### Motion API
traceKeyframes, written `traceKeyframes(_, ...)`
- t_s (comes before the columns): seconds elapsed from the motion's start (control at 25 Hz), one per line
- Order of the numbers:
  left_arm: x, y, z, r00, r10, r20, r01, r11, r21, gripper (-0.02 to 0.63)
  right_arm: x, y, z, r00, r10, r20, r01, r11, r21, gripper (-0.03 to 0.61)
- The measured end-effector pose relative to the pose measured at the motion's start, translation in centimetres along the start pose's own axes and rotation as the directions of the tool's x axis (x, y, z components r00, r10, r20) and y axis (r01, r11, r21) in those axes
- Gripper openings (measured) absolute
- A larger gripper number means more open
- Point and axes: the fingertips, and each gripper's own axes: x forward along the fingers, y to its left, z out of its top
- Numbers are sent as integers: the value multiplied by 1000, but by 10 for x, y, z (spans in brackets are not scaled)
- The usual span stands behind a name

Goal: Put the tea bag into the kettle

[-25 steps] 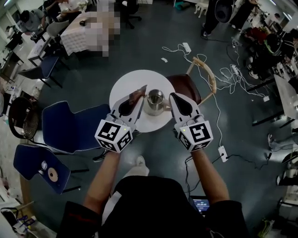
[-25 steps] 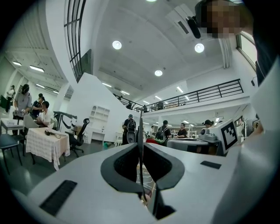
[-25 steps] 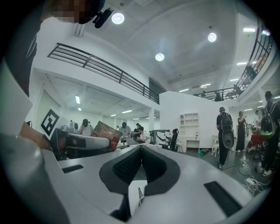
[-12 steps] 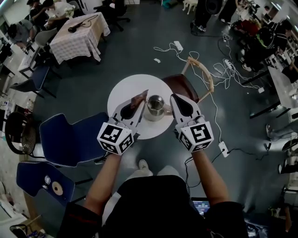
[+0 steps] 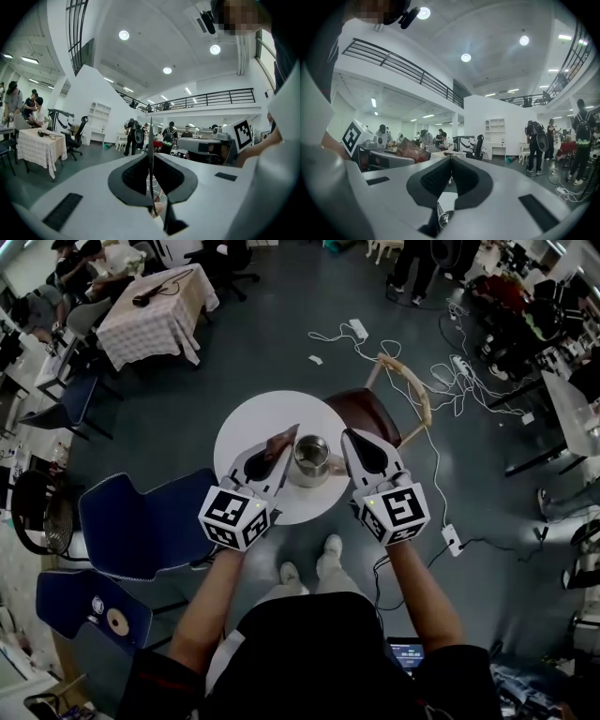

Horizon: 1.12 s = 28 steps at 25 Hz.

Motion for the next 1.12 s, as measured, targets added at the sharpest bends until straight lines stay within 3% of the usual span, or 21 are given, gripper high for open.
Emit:
traceKeyframes(0.32, 54, -3, -36, 992, 18, -121, -12, 999, 46, 37, 7, -46, -6, 1000, 29, 6, -29, 1000, 12, 18)
traceKeyframes(0.68, 118, 13, -98, 946, 56, -319, -30, 996, 85, 37, 21, -95, -12, 998, 58, -1, -57, 998, 28, 18)
traceKeyframes(0.88, 143, 15, -131, 908, 56, -415, -11, 994, 108, 37, 23, -116, -23, 998, 62, -11, -61, 997, 45, 18)
traceKeyframes(1.12, 161, 17, -171, 839, 47, -542, 31, 991, 133, 37, 23, -126, -30, 998, 67, -13, -66, 996, 60, 18)
